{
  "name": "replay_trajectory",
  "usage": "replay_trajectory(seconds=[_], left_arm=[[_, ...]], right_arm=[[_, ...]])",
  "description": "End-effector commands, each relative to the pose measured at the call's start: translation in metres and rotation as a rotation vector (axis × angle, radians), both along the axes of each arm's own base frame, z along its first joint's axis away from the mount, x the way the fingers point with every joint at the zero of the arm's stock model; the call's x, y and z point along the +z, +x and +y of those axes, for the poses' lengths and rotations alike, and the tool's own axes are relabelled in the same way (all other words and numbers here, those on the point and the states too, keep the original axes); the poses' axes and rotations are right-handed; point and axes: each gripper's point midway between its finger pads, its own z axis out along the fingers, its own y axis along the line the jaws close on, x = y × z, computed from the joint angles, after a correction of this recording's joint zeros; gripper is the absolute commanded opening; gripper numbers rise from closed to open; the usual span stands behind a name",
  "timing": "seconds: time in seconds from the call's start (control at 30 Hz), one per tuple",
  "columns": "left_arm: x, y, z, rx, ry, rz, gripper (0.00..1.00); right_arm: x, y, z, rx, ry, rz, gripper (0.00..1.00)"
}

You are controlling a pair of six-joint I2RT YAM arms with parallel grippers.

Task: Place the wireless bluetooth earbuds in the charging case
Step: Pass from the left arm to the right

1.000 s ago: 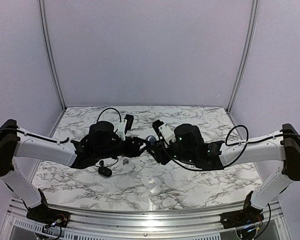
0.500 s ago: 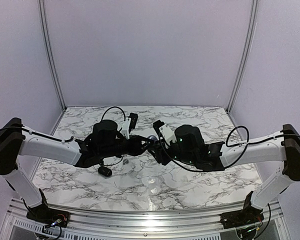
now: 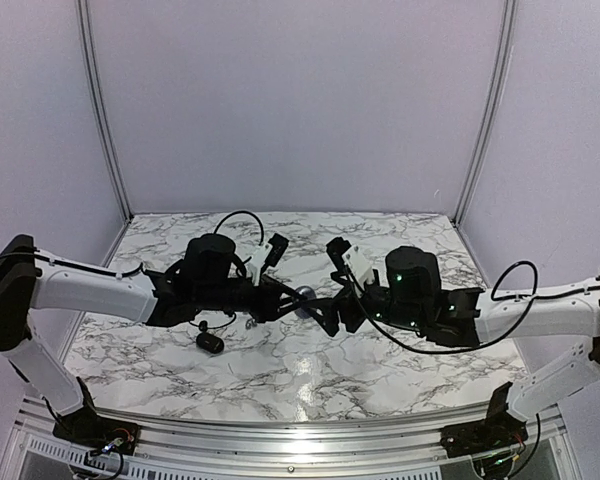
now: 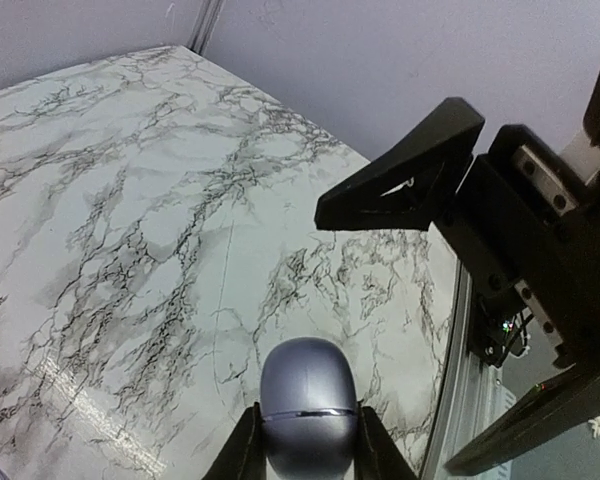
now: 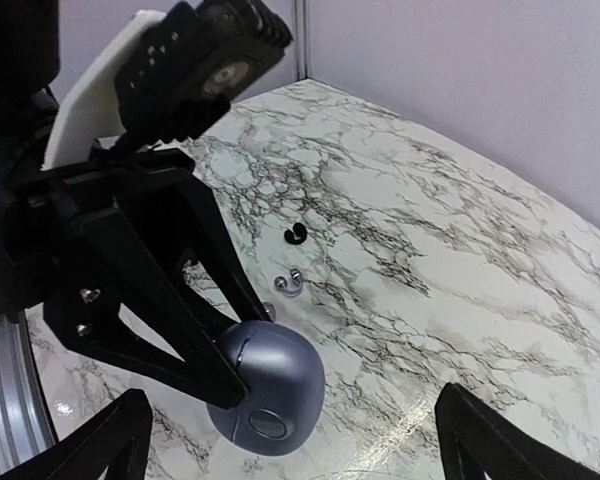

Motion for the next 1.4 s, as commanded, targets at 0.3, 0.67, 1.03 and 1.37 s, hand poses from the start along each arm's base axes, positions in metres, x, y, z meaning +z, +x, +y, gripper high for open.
replay_trajectory(seconds=[0.3, 0.67, 1.03, 1.37], left_arm=[[0.005, -0.071, 0.014, -0.516, 0.181, -0.103, 0.00], [0.022, -0.089, 0.013, -0.618, 0.121, -0.143, 0.00], [0.023, -0.106, 0.009, -0.693, 0.102, -0.178, 0.00], [0.016, -0.104, 0.004, -0.699, 0.115, -0.157, 0.00]], right_arm=[[-0.003, -0.095, 0.006, 0.528, -0.028, 0.152, 0.96], [-0.016, -0.104, 0.012, 0.595, -0.049, 0.199, 0.75], [-0.007, -0.099, 0.027, 0.623, -0.005, 0.172, 0.61], [-0.007, -0.103, 0.032, 0.663, -0.002, 0.189, 0.43]])
